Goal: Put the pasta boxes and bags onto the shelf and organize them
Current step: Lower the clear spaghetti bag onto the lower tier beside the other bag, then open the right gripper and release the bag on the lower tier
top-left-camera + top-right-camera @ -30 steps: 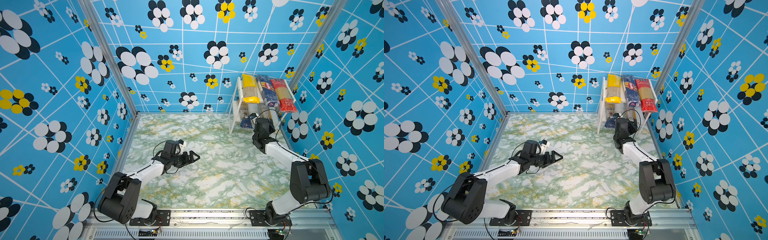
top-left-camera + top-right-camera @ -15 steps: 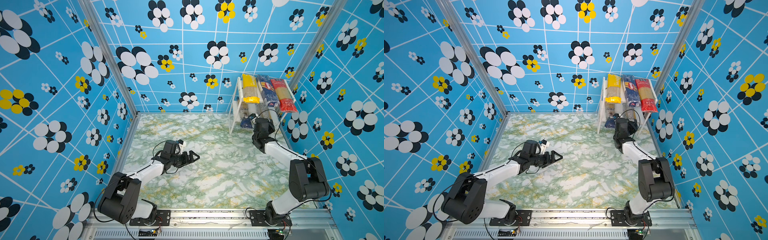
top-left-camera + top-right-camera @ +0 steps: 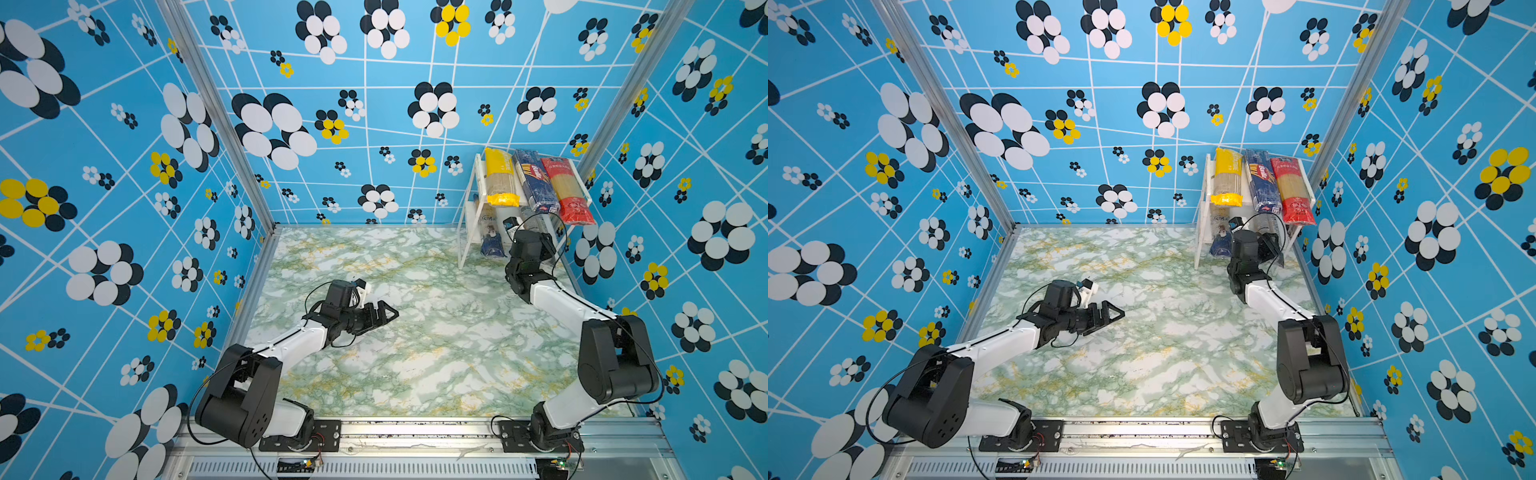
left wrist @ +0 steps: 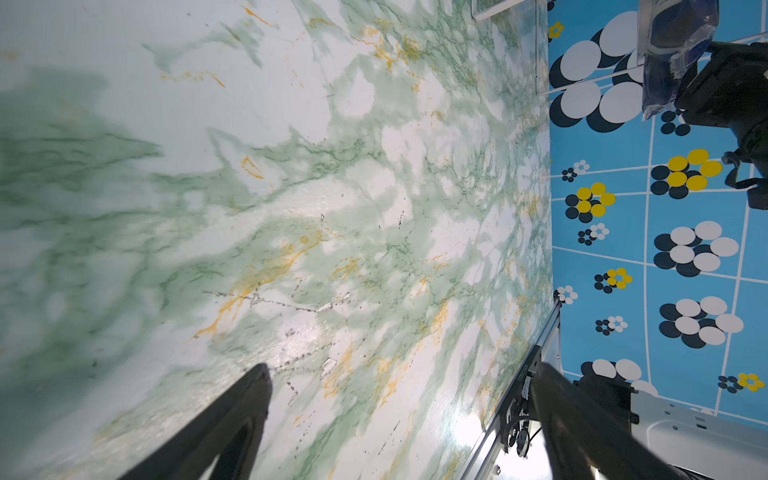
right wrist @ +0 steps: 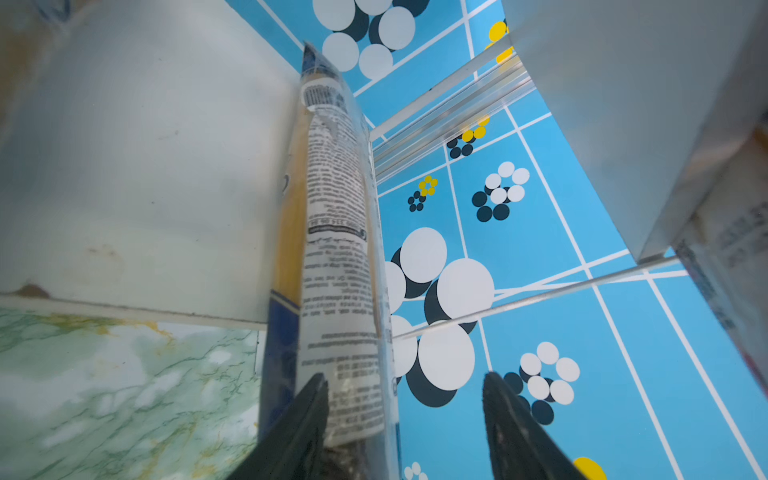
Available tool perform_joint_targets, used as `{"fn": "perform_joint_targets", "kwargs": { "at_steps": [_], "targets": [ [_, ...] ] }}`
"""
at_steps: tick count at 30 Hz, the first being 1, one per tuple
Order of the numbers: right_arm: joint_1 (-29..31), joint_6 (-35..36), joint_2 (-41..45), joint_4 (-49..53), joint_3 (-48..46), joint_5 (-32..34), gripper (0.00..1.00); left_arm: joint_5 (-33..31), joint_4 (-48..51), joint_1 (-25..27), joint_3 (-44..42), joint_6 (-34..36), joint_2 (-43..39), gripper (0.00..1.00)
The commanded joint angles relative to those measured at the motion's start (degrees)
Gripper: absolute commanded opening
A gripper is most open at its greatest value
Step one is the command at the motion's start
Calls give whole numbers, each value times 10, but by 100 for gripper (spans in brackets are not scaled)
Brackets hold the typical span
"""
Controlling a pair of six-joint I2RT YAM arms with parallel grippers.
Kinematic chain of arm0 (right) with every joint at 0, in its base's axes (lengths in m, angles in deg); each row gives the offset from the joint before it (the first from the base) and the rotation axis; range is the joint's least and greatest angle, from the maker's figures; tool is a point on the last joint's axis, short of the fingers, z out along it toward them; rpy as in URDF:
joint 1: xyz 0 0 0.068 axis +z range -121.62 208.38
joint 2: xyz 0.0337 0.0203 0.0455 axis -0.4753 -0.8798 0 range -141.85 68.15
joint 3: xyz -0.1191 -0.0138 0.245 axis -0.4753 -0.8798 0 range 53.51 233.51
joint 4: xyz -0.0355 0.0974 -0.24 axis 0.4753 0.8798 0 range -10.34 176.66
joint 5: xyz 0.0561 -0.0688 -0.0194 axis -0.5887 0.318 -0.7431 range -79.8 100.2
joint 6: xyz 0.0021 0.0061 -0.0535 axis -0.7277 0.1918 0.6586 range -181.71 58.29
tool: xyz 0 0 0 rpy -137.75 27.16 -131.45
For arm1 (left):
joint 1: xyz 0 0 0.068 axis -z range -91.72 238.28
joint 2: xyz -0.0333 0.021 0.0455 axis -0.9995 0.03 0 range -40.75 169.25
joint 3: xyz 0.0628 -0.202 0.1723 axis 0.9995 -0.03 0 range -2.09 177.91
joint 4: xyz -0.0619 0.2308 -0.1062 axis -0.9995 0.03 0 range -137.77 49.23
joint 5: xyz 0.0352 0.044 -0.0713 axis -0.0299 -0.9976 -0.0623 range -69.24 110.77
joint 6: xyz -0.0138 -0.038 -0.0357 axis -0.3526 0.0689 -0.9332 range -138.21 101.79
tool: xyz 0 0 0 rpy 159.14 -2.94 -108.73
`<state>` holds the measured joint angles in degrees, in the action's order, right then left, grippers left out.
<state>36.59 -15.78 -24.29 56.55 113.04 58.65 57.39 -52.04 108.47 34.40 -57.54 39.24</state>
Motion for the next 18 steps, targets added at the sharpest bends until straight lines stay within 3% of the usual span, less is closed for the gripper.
{"fn": "perform_joint_targets", "kwargs": {
  "at_steps": [1, 12, 18],
  "targets": [
    [-4, -15, -5, -20, 14, 17, 64, 5, 8, -5, 5, 14, -20, 99],
    [-4, -59, 66, 34, -36, -23, 65, 3, 23, -9, 5, 21, -38, 99],
    [-4, -150, 150, 227, -41, -142, 68, -13, 26, -14, 8, 13, -69, 99]
  ]
}}
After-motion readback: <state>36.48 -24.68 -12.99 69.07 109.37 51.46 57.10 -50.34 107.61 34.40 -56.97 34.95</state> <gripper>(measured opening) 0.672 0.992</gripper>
